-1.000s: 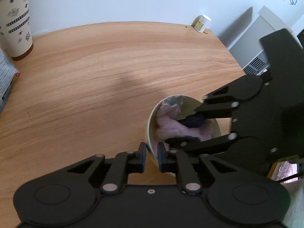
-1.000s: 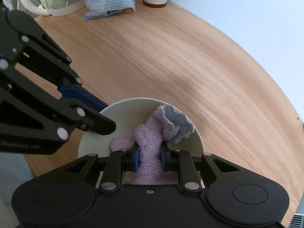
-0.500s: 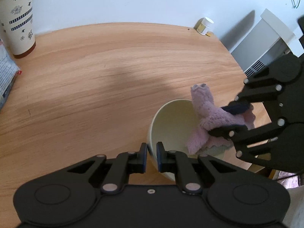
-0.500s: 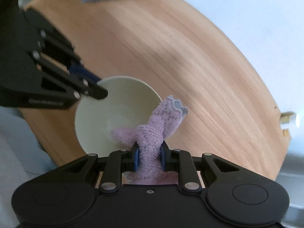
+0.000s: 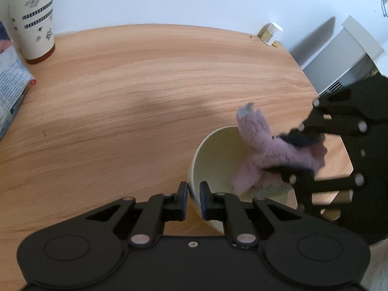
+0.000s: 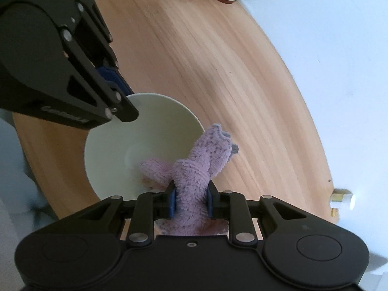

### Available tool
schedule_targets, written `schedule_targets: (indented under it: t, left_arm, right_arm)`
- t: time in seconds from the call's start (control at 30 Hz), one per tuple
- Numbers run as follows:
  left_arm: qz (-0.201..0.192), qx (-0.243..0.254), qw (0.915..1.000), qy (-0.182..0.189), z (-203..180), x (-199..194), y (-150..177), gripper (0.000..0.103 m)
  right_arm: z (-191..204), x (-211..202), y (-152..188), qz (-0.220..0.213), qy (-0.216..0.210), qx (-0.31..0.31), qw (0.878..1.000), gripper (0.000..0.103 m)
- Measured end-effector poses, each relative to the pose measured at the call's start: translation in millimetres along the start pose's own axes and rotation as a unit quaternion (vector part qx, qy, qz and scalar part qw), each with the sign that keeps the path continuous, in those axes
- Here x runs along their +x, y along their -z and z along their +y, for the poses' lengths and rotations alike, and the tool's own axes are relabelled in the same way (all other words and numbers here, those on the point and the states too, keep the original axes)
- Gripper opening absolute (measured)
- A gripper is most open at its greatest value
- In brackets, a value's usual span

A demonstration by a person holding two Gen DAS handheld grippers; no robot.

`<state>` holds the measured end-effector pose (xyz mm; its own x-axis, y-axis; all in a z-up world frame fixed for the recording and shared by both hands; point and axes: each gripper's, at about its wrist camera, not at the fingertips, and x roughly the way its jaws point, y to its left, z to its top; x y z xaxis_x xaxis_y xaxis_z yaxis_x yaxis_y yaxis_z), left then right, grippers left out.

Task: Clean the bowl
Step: 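Wipe the bowl's inside with the cloth in the right gripper, then keep scrubbing the bowl interior with the cloth in the right gripper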

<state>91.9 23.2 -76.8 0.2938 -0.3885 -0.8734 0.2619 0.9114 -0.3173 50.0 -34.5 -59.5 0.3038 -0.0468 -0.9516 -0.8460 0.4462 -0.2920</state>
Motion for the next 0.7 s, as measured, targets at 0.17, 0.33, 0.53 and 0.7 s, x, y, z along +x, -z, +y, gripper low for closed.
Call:
schedule_targets:
  t: [0.17,0.33,0.53,0.7]
  left_arm:
    - [0.001,0.003,1.0000,0.003,-1.4,1.6,-0.2,0.010]
    - [-0.001,0.013,0.9999,0.008,-1.2,0.0,1.6,0.012]
    - [-0.009,0.013,0.9996,0.021,2.1,1.1,3.2,0.014]
    - [-0.018,-0.008,0.9995,0.023,7.5,1.9,-0.5,0.017]
  right_arm:
    - [2.4,5.2,0.0,-0.004,-0.007,0.005,1.000,0.025]
    - [-0.2,13.5,-3.7,-0.006,-0.004,0.010,1.000,0.024]
    - [-0.5,35.3,-6.3,-0.002,-0.012,0.024,1.000,0.023]
    - [-4.9,42.7,-11.4,-0.022,-0.010,0.049,0.998,0.023]
